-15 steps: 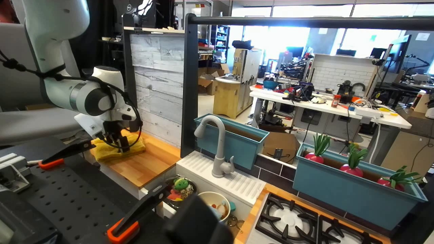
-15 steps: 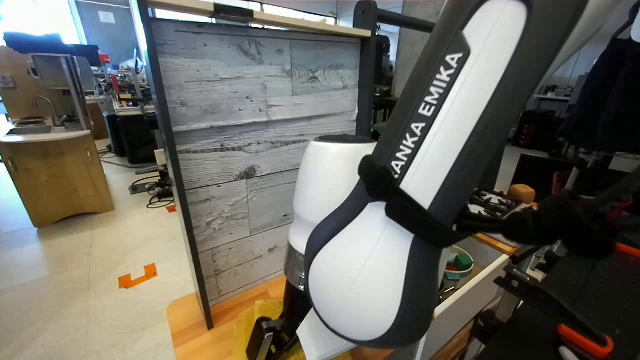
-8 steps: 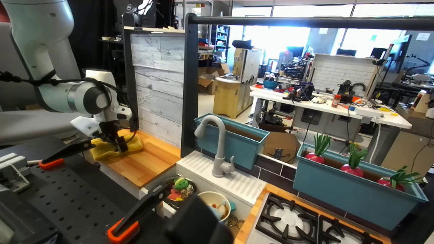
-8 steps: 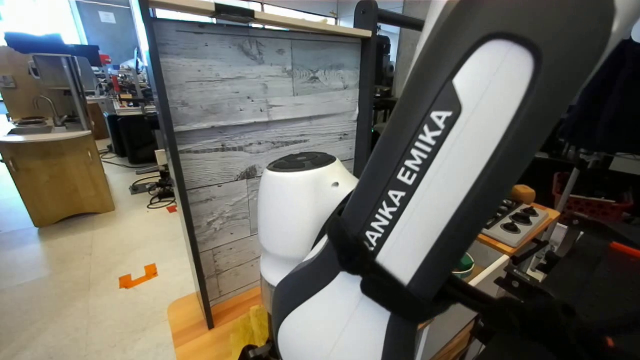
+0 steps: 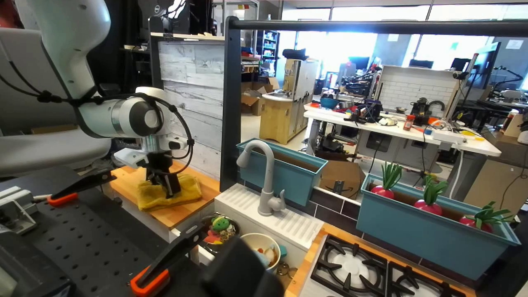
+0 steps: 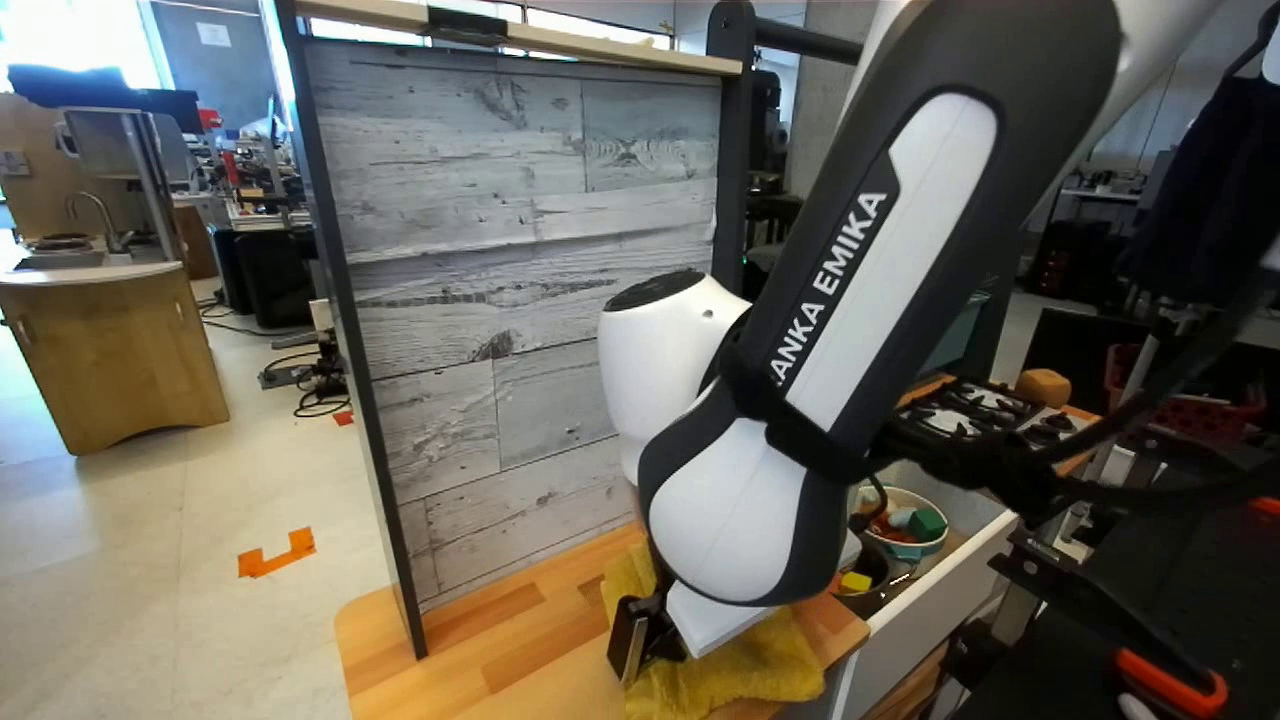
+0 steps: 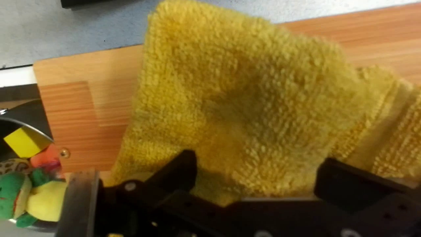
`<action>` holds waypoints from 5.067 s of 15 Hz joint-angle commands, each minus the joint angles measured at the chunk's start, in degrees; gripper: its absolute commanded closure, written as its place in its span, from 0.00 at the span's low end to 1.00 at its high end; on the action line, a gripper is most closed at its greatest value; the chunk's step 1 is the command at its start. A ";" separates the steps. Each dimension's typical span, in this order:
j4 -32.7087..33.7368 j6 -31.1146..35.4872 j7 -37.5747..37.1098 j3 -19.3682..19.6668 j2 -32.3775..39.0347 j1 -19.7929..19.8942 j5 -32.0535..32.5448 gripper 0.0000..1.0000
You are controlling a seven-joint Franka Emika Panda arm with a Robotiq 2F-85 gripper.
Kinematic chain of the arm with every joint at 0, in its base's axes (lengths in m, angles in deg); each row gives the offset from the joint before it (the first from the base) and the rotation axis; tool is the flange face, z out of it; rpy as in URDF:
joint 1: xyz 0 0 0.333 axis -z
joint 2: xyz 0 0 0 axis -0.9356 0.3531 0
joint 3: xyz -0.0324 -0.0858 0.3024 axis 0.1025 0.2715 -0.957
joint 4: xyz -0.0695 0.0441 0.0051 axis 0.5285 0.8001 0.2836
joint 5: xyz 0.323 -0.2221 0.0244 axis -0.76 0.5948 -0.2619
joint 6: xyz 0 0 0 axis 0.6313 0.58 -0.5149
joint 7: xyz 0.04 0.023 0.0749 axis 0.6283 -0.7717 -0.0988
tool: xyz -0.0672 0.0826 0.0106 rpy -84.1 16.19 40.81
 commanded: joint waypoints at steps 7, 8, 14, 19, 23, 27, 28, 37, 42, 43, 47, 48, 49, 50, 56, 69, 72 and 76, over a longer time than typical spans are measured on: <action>12.34 7.77 -3.27 -5.54 7.00 -4.42 -0.83 0.00; 14.06 6.36 -3.54 -6.36 7.51 -4.61 -1.03 0.00; 10.23 -4.74 -5.20 -1.07 6.47 -3.70 1.64 0.00; 5.23 -7.78 -7.75 3.97 4.75 -0.53 3.46 0.00; 6.06 -2.06 -6.60 1.38 5.03 -1.31 7.18 0.00; 8.86 5.03 -6.71 -3.71 5.11 -4.94 7.03 0.00; 10.38 5.96 -6.64 -4.91 5.70 -5.86 6.46 0.00; 4.72 4.43 -12.87 4.45 5.21 -8.44 6.41 0.00; 1.12 5.28 -17.45 12.52 6.73 -8.23 7.87 0.00; 2.23 5.87 -16.95 11.41 7.03 -8.00 7.86 0.00; 5.22 9.34 -14.85 5.11 4.98 -9.65 7.63 0.00; 6.31 10.43 -14.47 3.52 4.77 -10.18 7.39 0.00; 7.44 11.15 -14.08 1.87 4.41 -11.07 7.14 0.00; 9.37 11.54 -13.27 -0.13 4.83 -11.19 6.80 0.00; 4.41 5.77 -13.46 -0.04 3.46 -10.42 5.94 0.00; 7.02 9.18 -17.43 -2.64 4.64 -12.88 4.52 0.00; 11.30 8.96 -19.32 -3.06 7.24 -13.86 3.26 0.00; 2.99 8.89 -24.35 0.51 5.97 -12.74 0.61 0.00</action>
